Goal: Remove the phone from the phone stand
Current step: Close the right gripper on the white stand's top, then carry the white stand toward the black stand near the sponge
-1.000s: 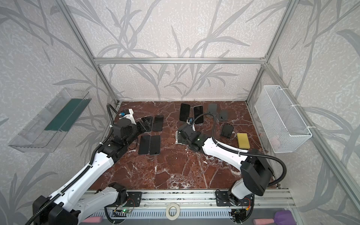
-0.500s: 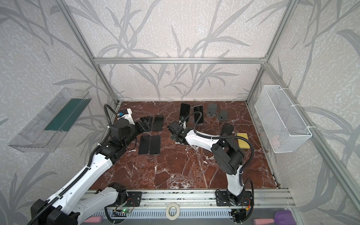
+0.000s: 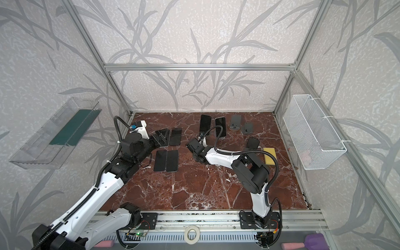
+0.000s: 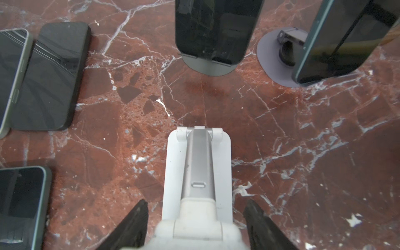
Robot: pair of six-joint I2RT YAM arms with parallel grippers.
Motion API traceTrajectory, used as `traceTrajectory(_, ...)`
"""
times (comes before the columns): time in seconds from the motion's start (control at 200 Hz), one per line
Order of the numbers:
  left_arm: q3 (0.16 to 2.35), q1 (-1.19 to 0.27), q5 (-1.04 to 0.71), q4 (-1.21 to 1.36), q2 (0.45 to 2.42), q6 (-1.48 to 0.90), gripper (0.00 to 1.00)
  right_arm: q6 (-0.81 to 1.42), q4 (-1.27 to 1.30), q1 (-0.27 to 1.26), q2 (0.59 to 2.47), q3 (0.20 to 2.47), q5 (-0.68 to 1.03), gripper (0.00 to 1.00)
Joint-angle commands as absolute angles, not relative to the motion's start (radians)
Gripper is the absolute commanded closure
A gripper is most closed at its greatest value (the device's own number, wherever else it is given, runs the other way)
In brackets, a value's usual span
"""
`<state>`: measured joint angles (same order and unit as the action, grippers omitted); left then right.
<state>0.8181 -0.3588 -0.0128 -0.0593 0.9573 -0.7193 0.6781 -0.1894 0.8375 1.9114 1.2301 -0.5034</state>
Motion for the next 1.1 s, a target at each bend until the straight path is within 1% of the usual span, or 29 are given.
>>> traceTrajectory(0.0,0.815,-0.353,-0.021,-0.051,0.94,-0.732,0.15,0.607,-0.156,0.83,1.794,1.167,-0.569,0.47)
traceTrajectory(0.09,0.816,-0.353,-0.02,-0.051,0.945,-0.732,0.15,0.577,-0.153,0.795,1.714,1.098,-0.55,0.46)
traceTrajectory(0.2,0.815,-0.353,-0.028,-0.051,0.952,-0.738,0.15,0.538,-0.155,0.725,1.573,1.006,-0.531,0.45)
traceTrajectory(0.29,0.817,-0.353,-0.041,-0.048,0.956,-0.748,0.15,0.508,-0.155,0.625,1.499,0.958,-0.484,0.45)
traceTrajectory(0.38,0.816,-0.353,-0.05,-0.045,0.957,-0.753,0.15,0.475,-0.158,0.52,1.474,0.951,-0.452,0.45)
traceTrajectory(0.495,0.816,-0.353,-0.047,-0.045,0.957,-0.752,0.15,0.47,-0.146,0.397,1.497,0.965,-0.379,0.46)
traceTrajectory(0.6,0.813,-0.353,-0.04,-0.046,0.959,-0.747,0.15,0.46,-0.117,0.336,1.549,0.983,-0.359,0.45)
traceTrajectory(0.775,0.813,-0.353,-0.049,-0.044,0.973,-0.751,0.15,0.428,-0.06,0.285,1.638,1.02,-0.332,0.46)
traceTrajectory(0.965,0.816,-0.353,-0.066,-0.043,0.987,-0.758,0.15,0.42,-0.142,0.243,1.773,1.151,-0.323,0.46)
traceTrajectory(1.035,0.815,-0.353,-0.057,-0.043,0.98,-0.755,0.15,0.424,-0.159,0.24,1.778,1.148,-0.337,0.45)
traceTrajectory(1.095,0.81,-0.353,-0.054,-0.037,0.974,-0.755,0.15,0.407,-0.108,0.238,1.77,1.113,-0.337,0.44)
